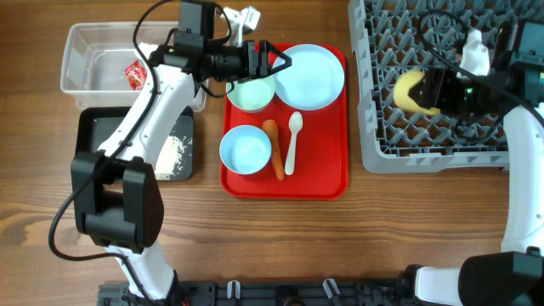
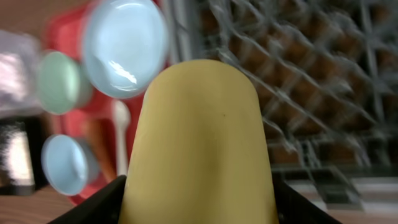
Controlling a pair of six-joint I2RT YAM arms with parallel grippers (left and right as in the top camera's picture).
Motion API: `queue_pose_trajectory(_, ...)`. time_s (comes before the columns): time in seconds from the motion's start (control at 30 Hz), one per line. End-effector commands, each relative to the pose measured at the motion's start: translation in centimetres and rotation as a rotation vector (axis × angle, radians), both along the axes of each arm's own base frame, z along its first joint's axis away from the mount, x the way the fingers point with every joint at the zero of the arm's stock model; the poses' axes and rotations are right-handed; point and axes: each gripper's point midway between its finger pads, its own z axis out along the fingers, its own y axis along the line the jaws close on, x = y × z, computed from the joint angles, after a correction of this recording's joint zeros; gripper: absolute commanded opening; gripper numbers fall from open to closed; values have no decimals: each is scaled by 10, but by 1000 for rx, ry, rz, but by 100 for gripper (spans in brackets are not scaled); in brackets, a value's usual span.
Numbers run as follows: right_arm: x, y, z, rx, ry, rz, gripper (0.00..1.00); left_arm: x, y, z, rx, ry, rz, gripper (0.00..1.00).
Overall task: Sort waste into correct bins and load items into the dishwasher rack
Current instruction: 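Carry the yellow cup right and place it in the dish rack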
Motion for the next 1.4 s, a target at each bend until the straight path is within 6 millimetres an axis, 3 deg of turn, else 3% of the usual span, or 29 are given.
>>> queue_pose_trajectory(0.0, -13, -32, -4, -155, 76, -125, 52, 13, 22, -11, 167, -42, 117, 73)
queue_pose_trajectory(0.27, -16, -34, -11, -162, 110, -142, 51, 13, 30, -20, 228, -38, 136, 73)
queue_pose_trajectory(0.8, -22, 6, -68, -120, 325, -11, 52, 8, 32, -26, 250, -8, 138, 73)
queue_pose_trajectory(1.27, -24, 4, -99, -147, 442, -6, 52, 7, 37, -30, 278, 3, 153, 74)
queue_pose_trajectory(1.37, -23, 3, -102, -147, 443, -5, 65, 7, 37, -30, 278, 3, 153, 74)
